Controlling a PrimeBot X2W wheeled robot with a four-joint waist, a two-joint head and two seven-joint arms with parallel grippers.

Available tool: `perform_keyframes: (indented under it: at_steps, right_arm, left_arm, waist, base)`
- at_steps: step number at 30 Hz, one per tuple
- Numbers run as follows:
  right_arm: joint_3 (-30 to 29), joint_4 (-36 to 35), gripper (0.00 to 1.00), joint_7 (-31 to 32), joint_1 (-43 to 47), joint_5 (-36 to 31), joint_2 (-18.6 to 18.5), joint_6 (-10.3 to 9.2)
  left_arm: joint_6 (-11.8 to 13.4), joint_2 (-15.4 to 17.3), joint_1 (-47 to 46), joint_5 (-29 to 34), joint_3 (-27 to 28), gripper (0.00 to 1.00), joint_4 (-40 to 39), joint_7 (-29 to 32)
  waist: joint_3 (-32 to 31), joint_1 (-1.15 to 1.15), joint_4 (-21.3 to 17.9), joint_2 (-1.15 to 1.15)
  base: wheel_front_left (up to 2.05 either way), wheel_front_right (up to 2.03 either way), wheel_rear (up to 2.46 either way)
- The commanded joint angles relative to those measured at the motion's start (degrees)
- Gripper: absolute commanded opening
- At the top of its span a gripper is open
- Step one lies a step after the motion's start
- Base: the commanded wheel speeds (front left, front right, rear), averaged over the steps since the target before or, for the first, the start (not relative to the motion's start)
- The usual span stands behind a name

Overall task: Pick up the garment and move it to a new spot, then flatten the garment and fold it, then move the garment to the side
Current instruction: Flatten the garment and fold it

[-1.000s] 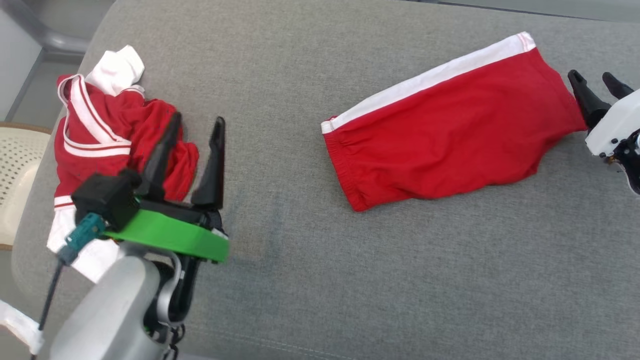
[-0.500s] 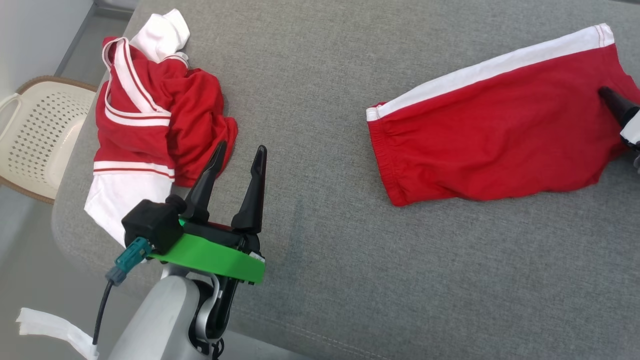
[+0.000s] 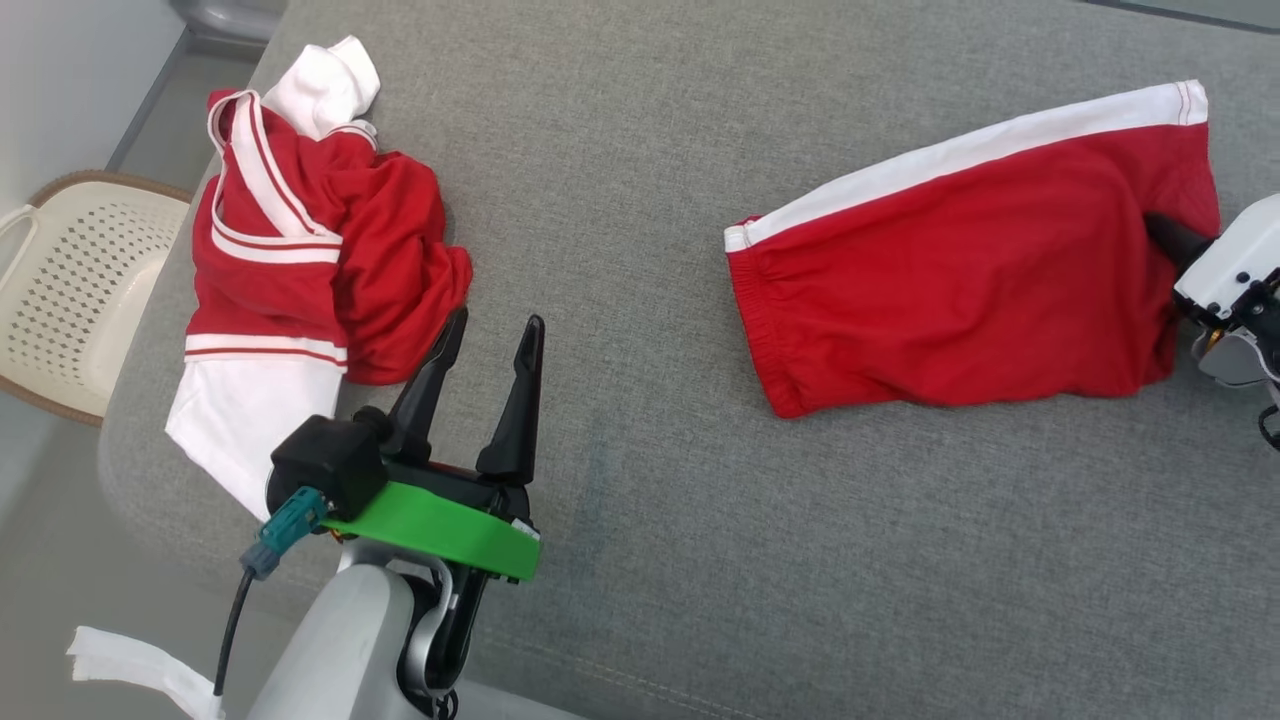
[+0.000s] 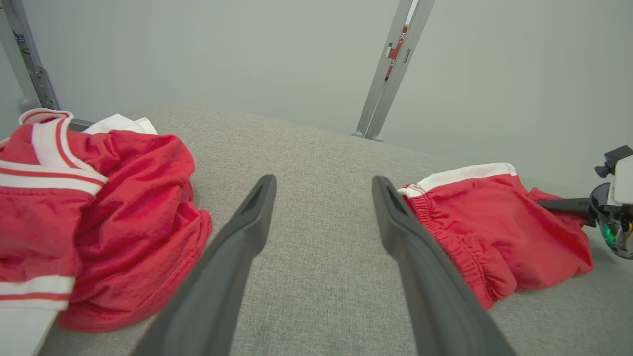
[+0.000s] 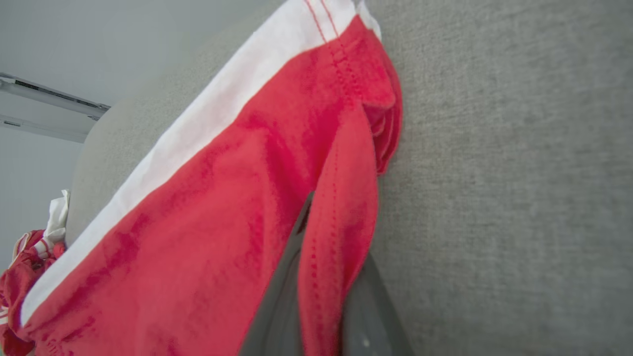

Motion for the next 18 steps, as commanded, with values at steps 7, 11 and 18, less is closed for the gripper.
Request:
perform_keyframes:
  at_steps: [7, 11, 18]
  right_arm:
    - [-1.03, -6.66, 0.00, -5.84, 6.27, 1.04, -0.28, 0.02]
    - [-1.40, -9.39, 0.00, -8.06, 9.48, 1.60, -0.76, 0.02]
    - [-3.03, -12.17, 0.00, -12.61, 13.89, 2.25, -3.20, 0.02]
  left_arm:
    - [-0.54, -0.19, 2.17, 2.84, 1.79, 1.00, 1.49, -0.17]
    - [-0.87, -0.50, 3.36, 3.24, 2.52, 1.00, 1.95, -0.18]
    - [-1.17, -0.60, 4.58, 3.84, 3.19, 1.00, 2.41, -0.18]
  waist:
    - [-4.50, 0.00, -5.65, 0.00]
    - [-6.36, 0.00, -8.83, 0.00]
    - [-7.77, 0.00, -12.47, 0.00]
  base:
    - [0.00, 0.00, 0.00]
    - [0.00, 0.00, 0.00]
    - [0.00, 0.00, 0.00]
